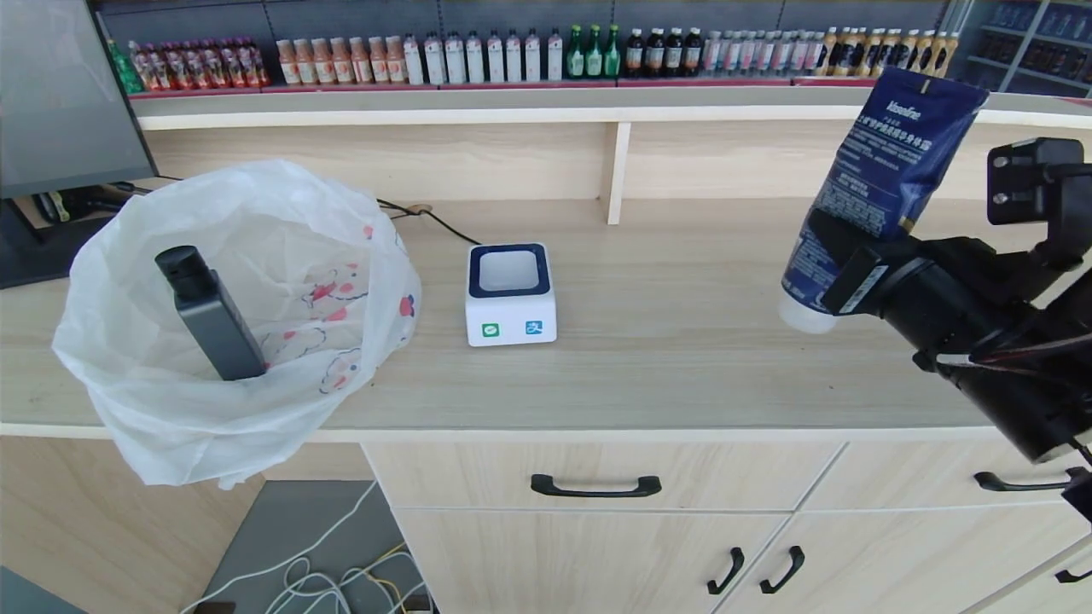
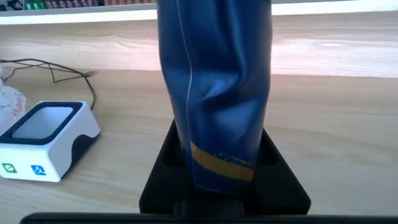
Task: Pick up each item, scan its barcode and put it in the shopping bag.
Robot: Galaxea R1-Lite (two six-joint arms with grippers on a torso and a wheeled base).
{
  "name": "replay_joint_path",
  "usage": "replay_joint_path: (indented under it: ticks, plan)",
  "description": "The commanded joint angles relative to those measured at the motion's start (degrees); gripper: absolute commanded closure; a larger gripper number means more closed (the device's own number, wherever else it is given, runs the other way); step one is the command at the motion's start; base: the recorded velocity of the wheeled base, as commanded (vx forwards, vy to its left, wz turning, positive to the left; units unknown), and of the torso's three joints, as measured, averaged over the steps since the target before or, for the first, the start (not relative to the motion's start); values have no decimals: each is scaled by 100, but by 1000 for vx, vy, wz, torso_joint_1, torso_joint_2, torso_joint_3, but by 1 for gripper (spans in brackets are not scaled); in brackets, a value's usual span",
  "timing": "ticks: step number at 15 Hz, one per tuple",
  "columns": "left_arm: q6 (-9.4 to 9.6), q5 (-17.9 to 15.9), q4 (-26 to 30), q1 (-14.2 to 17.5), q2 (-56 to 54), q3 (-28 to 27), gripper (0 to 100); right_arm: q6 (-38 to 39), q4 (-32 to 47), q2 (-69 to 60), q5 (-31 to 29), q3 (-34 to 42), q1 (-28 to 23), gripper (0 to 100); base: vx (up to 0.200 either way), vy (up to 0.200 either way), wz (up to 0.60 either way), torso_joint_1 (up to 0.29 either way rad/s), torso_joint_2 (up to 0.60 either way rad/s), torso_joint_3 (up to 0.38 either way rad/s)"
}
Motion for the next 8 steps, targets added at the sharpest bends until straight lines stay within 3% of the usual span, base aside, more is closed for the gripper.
replay_joint_path:
  ticks: [1, 8]
  plan:
    - [-2, 0, 0, 0, -2, 0, 0, 68, -10, -622, 508, 718, -108, 100, 0, 0, 0, 0, 0, 0]
    - [-2, 0, 0, 0, -2, 0, 0, 1211, -28, -596, 2020, 806, -178, 100, 0, 0, 0, 0, 0, 0]
